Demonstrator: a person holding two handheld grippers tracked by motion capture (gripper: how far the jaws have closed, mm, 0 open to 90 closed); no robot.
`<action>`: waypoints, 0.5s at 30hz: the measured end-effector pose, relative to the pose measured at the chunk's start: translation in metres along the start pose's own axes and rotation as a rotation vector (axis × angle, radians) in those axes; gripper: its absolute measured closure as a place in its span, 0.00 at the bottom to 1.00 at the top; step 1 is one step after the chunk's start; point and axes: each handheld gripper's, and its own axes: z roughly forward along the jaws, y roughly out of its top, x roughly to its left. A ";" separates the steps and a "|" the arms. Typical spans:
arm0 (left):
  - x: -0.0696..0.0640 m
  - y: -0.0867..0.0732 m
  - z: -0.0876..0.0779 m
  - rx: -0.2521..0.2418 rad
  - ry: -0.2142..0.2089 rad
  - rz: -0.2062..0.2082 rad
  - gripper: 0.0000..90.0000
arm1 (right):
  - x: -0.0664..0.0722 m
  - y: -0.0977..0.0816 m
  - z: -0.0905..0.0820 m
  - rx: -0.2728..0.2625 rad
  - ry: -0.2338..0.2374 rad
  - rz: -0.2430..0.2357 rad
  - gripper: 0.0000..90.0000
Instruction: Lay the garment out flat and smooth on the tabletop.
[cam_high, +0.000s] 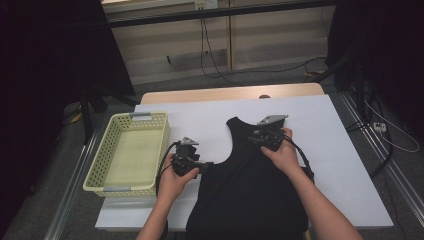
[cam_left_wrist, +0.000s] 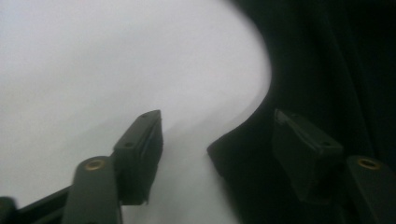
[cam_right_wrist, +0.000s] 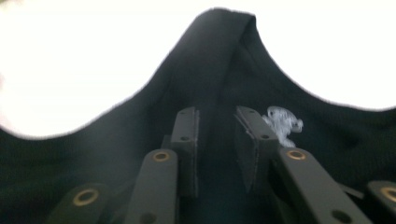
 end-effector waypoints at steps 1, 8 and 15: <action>0.000 -0.001 0.000 0.001 0.002 -0.004 0.42 | 0.000 0.003 0.002 -0.005 -0.007 -0.001 0.74; 0.000 -0.006 0.002 0.027 -0.016 -0.025 0.57 | -0.002 0.014 0.026 -0.014 -0.003 0.032 0.70; -0.006 -0.007 0.002 0.052 -0.020 -0.010 0.74 | 0.001 0.017 0.040 0.035 0.013 0.029 0.98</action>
